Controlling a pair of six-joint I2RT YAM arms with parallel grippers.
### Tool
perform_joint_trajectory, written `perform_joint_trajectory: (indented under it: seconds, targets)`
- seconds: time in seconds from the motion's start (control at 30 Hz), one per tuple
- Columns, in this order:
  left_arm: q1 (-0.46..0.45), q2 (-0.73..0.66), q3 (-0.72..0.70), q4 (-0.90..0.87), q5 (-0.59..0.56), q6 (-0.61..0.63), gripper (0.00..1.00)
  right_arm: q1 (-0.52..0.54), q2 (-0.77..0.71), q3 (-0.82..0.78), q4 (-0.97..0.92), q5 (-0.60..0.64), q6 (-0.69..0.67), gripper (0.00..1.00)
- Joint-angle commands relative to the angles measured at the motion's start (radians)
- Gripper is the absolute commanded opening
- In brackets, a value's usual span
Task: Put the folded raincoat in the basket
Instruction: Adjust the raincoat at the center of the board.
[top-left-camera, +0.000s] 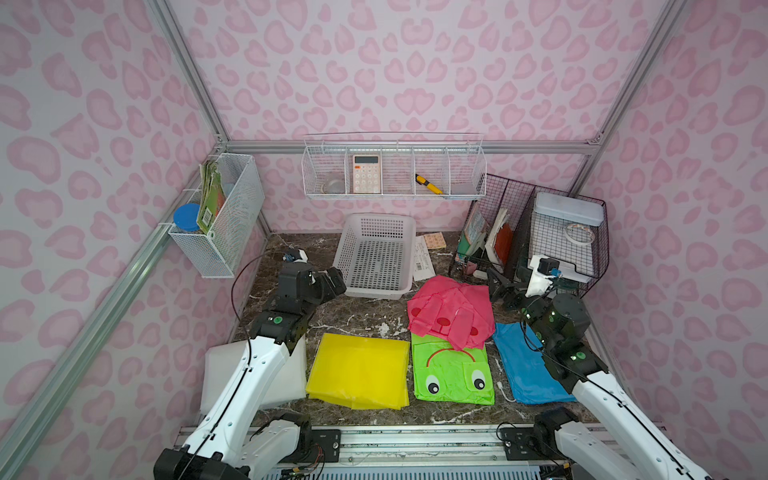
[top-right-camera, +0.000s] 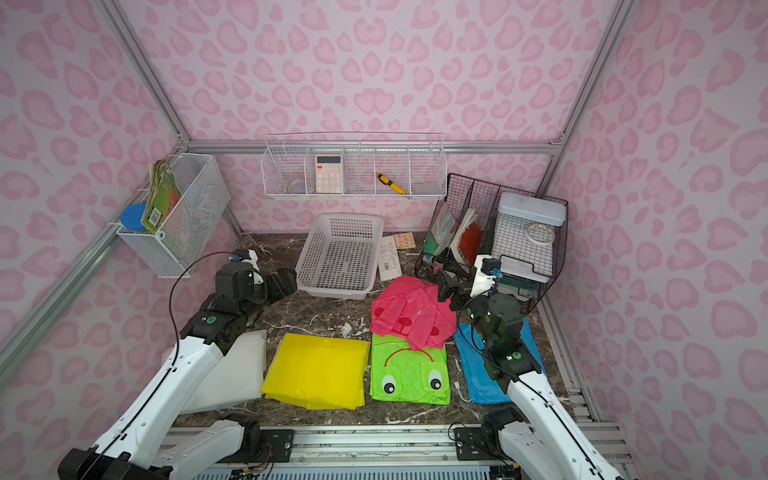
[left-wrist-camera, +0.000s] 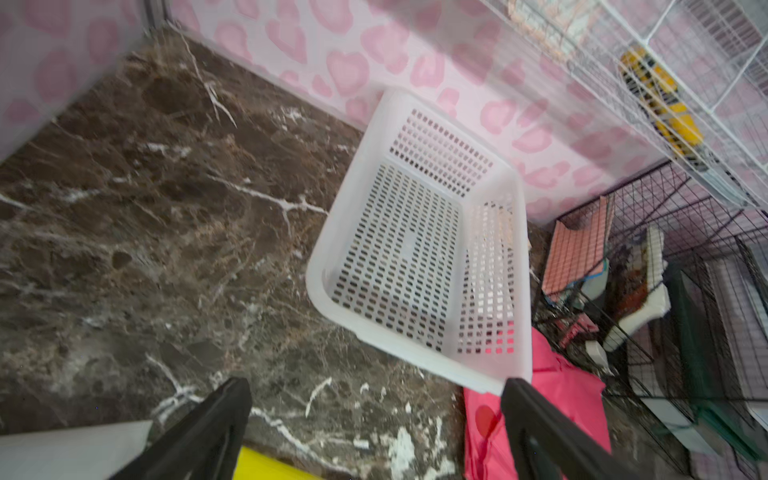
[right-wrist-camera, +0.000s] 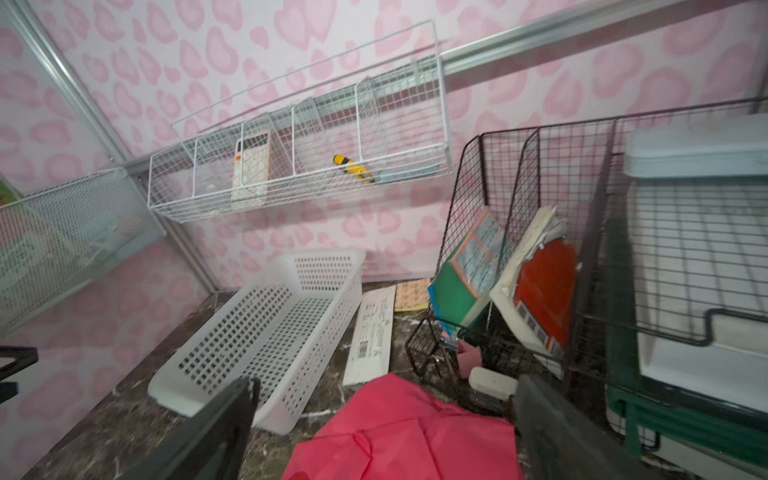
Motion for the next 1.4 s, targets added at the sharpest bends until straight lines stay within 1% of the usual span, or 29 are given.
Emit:
perform_joint_trajectory:
  seconds: [0.0,0.1,0.2,0.33,0.4,0.47,0.57,0.63,0.77,0.9,0.97,1.03,1.13,1.2,1.3,1.37]
  targets:
    - [-0.014,-0.036,-0.023,-0.127,0.112,-0.028,0.99,0.112,0.056,0.04,-0.155,-0.094,-0.059,1.0]
    - [-0.027,-0.101,-0.055,-0.189,0.087,-0.016,0.99,0.333,0.162,0.075,-0.171,0.035,-0.118,1.0]
    - [-0.028,-0.193,-0.07,-0.273,-0.003,-0.004,0.98,0.506,0.315,0.113,-0.155,0.095,-0.166,1.0]
    - [-0.028,-0.356,-0.092,-0.367,-0.131,-0.018,0.98,0.658,0.549,0.207,-0.162,0.157,-0.233,1.0]
    - [-0.028,-0.444,-0.125,-0.381,-0.165,-0.039,0.99,0.715,0.682,0.299,-0.216,0.164,-0.276,1.0]
    - [-0.027,-0.531,-0.169,-0.386,-0.188,-0.07,0.99,0.751,0.801,0.398,-0.287,0.175,-0.299,1.0]
    - [-0.028,-0.643,-0.235,-0.39,-0.188,-0.07,0.99,0.789,0.955,0.513,-0.349,0.203,-0.337,1.0]
    - [-0.028,-0.682,-0.254,-0.423,-0.205,-0.087,0.99,0.813,1.032,0.577,-0.379,0.211,-0.36,1.0]
    - [-0.027,-0.67,-0.266,-0.48,-0.223,-0.11,0.98,0.828,1.131,0.659,-0.381,0.222,-0.365,1.0]
    - [-0.029,-0.63,-0.293,-0.489,-0.195,-0.154,0.99,0.803,1.189,0.707,-0.388,0.276,-0.314,1.0]
    - [-0.028,-0.603,-0.313,-0.466,-0.158,-0.166,0.98,0.769,1.196,0.699,-0.384,0.278,-0.264,1.0]
    - [-0.028,-0.568,-0.329,-0.442,-0.124,-0.171,0.98,0.732,1.172,0.654,-0.349,0.262,-0.216,1.0]
    - [-0.027,-0.485,-0.341,-0.406,-0.06,-0.171,0.99,0.685,1.119,0.567,-0.267,0.185,-0.158,1.0]
    - [-0.028,-0.407,-0.339,-0.372,0.004,-0.169,0.99,0.681,1.098,0.538,-0.228,0.153,-0.142,1.0]
    - [-0.033,-0.289,-0.336,-0.319,0.1,-0.177,0.98,0.684,1.097,0.54,-0.215,0.14,-0.103,1.0]
    - [-0.053,-0.222,-0.341,-0.286,0.129,-0.196,0.97,0.68,1.089,0.531,-0.194,0.142,-0.073,1.0]
